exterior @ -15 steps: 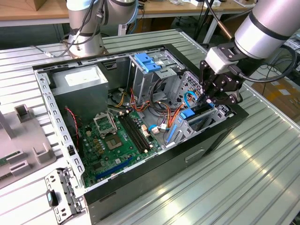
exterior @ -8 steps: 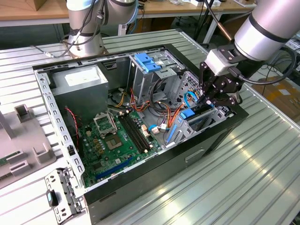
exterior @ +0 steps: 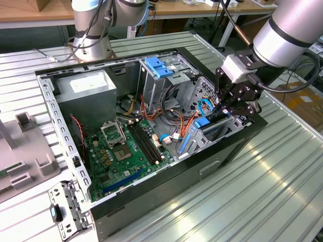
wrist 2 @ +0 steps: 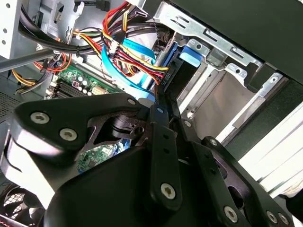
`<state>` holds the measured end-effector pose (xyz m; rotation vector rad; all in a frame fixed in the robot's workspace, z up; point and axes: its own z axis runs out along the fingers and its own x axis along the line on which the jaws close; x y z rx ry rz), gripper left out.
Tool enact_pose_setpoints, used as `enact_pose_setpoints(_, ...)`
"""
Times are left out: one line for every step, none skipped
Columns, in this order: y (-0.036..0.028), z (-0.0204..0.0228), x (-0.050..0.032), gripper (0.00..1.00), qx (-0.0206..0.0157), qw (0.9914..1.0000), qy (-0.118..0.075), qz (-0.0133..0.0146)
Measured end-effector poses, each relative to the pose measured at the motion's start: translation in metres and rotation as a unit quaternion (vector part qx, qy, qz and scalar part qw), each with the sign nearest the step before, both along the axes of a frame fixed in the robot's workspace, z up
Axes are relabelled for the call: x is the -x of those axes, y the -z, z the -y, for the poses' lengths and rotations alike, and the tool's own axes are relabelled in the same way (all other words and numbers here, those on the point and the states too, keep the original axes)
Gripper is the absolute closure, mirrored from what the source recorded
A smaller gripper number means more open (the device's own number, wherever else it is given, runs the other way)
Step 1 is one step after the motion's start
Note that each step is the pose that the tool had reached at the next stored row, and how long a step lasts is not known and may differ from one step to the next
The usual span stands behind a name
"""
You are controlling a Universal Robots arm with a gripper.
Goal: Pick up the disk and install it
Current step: 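Insert the second disk wire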
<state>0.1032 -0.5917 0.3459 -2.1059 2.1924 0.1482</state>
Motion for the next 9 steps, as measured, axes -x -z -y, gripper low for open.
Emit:
enact_pose_setpoints(0.0000, -0.0002, 0.0000, 0.84, 0.0000, 1.00000, 0.000, 0.0000)
enact_pose_setpoints(0.0000, -0.0004, 0.0000, 0.84, 0.0000, 1.00000, -0.001, 0.0000)
enact_pose_setpoints(-0.0003, -0.0010, 0.0000, 0.84, -0.0001, 1.00000, -0.002, 0.0000)
enact_pose_setpoints(-0.0005, -0.0014, 0.0000, 0.84, -0.0004, 0.99999, -0.003, 0.0000)
enact_pose_setpoints(-0.0008, -0.0018, 0.0000, 0.84, -0.0005, 0.99999, -0.004, 0.0000)
enact_pose_setpoints(-0.0009, -0.0019, 0.0000, 0.84, -0.0006, 0.99999, -0.005, 0.0000)
enact_pose_setpoints(-0.0011, -0.0022, 0.0000, 0.84, -0.0006, 0.99998, -0.006, 0.0000)
enact_pose_setpoints(-0.0011, -0.0034, 0.0000, 0.84, -0.0007, 0.99998, -0.007, 0.0000)
enact_pose_setpoints(-0.0011, -0.0039, 0.0000, 0.84, -0.0007, 0.99997, -0.008, 0.0000)
